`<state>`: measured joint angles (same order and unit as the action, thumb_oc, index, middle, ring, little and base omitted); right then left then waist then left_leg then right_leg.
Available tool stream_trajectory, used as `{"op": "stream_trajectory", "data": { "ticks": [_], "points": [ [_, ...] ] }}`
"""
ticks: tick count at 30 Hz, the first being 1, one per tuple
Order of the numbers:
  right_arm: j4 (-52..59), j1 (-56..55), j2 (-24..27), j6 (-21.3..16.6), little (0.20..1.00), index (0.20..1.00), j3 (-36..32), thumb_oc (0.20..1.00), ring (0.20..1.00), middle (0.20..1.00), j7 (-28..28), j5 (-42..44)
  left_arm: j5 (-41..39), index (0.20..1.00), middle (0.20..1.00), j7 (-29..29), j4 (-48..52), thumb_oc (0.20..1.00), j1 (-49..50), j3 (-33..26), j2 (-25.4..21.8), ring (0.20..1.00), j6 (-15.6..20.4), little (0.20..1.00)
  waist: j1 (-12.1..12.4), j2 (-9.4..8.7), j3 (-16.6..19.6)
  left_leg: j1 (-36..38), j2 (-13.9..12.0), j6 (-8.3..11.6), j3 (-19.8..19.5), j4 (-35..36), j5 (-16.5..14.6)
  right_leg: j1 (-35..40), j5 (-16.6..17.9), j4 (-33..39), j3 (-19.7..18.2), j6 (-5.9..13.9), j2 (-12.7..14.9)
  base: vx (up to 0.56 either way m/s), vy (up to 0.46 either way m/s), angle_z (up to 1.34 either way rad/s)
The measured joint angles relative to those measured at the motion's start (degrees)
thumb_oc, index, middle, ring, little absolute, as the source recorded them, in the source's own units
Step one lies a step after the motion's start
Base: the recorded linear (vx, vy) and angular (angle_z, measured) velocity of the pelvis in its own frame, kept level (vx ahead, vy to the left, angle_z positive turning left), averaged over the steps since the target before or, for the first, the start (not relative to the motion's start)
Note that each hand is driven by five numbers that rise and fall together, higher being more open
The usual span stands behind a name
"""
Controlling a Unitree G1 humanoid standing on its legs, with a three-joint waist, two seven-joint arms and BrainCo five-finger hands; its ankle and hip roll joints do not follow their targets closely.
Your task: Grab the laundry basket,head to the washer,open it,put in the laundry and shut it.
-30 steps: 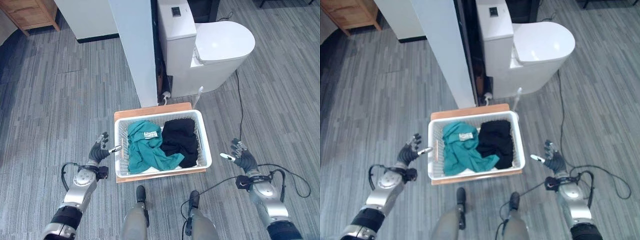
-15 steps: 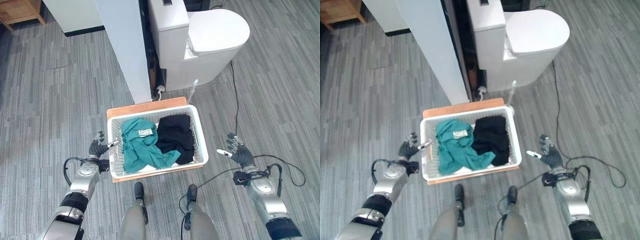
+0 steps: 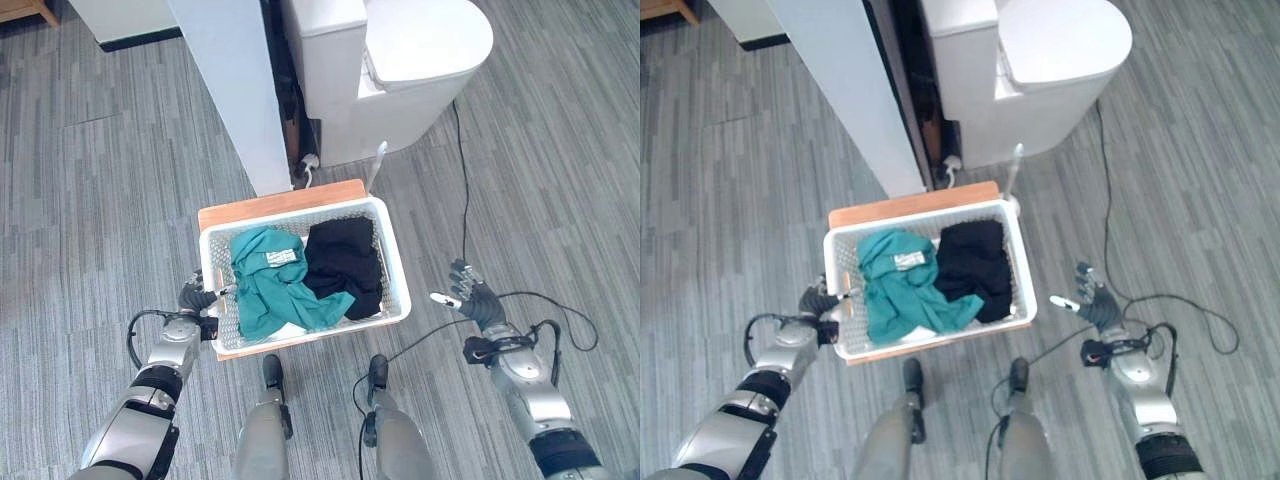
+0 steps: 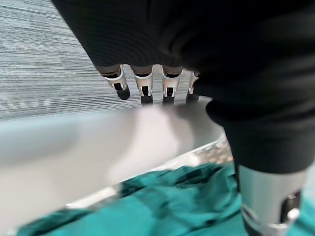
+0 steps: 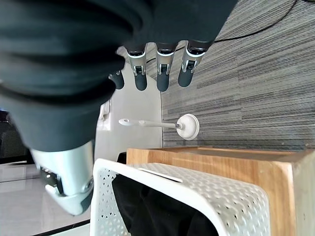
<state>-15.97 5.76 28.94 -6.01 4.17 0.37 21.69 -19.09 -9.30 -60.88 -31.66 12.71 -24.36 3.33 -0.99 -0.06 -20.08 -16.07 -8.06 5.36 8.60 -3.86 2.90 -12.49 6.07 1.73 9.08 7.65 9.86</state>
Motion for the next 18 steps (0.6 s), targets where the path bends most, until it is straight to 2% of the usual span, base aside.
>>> {"op": "stream_trajectory", "data": {
  "ticks": [12, 18],
  "points": [
    [-0.5, 1.5, 1.1, -0.1, 1.000, 1.000, 0.0, 1.000, 1.000, 1.000, -0.4, 0.0, 3.9, 1.000, 1.000, 0.8, -5.6, 1.000, -4.9, 2.1, 0.0, 1.000, 0.1, 1.000, 0.0, -0.26, -0.2, -0.1, 0.0, 0.00, 0.2, -0.1, 0.0, -0.6, 0.0, -0.6, -0.6, 0.00, 0.1, 0.00, 0.000, 0.00],
    [-1.2, 7.3, 3.6, -0.3, 1.000, 1.000, -1.8, 1.000, 1.000, 1.000, -4.4, -0.2, 4.0, 1.000, 1.000, 0.7, -5.3, 1.000, -7.0, 2.2, -0.1, 1.000, 0.3, 1.000, 0.2, 0.11, -1.2, -1.9, 0.0, -0.01, 0.0, -1.2, 0.0, -2.0, 0.1, -1.1, -0.6, -0.01, 0.1, 0.00, 0.002, 0.01]
  ]
}}
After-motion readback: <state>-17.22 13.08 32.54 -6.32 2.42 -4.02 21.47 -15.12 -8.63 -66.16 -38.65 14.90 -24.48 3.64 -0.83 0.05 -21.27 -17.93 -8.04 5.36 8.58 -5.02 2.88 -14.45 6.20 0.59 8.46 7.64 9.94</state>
